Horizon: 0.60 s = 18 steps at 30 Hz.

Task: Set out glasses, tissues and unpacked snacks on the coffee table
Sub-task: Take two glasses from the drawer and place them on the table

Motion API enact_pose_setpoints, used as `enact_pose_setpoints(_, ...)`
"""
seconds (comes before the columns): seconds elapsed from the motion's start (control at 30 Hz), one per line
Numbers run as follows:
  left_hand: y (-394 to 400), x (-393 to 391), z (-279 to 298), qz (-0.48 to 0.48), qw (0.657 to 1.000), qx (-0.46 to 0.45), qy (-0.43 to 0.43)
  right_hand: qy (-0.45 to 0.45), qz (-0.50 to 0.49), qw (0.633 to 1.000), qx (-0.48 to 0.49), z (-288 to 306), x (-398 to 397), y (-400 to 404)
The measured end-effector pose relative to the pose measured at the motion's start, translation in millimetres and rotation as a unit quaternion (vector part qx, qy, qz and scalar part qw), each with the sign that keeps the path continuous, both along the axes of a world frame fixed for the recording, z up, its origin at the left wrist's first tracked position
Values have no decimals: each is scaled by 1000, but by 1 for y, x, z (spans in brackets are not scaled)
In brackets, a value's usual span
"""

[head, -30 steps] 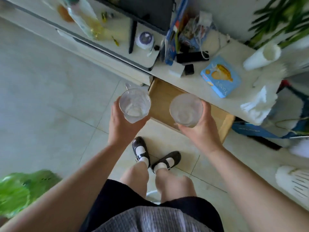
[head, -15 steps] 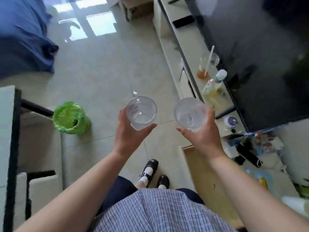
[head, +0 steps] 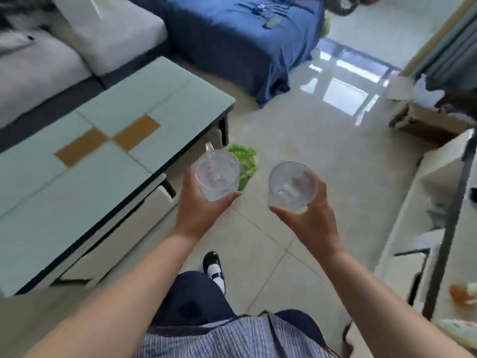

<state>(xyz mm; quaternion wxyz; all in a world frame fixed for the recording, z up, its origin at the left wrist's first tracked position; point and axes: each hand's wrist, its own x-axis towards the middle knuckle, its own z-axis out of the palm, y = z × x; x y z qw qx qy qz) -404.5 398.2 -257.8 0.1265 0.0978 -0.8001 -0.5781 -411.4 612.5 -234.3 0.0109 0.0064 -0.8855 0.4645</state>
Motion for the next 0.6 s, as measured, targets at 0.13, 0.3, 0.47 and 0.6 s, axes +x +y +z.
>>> enact_pose_setpoints(0.13,-68,-16,4,74,997,-6,6,12,87,996,23,9,-45,-71)
enact_pose_setpoints(0.3,-153,-38,9,156,988,-8,-7,-9,160,987,17,8,-103,-165)
enact_pose_setpoints(0.47,-216,-51,9,232,972,-9,-27,-38,243,969,-8,5,-151,-246)
enact_pose_setpoints(0.6,-252,-59,7,302,952,-17,-46,-52,327,944,-3,2,-189,-302)
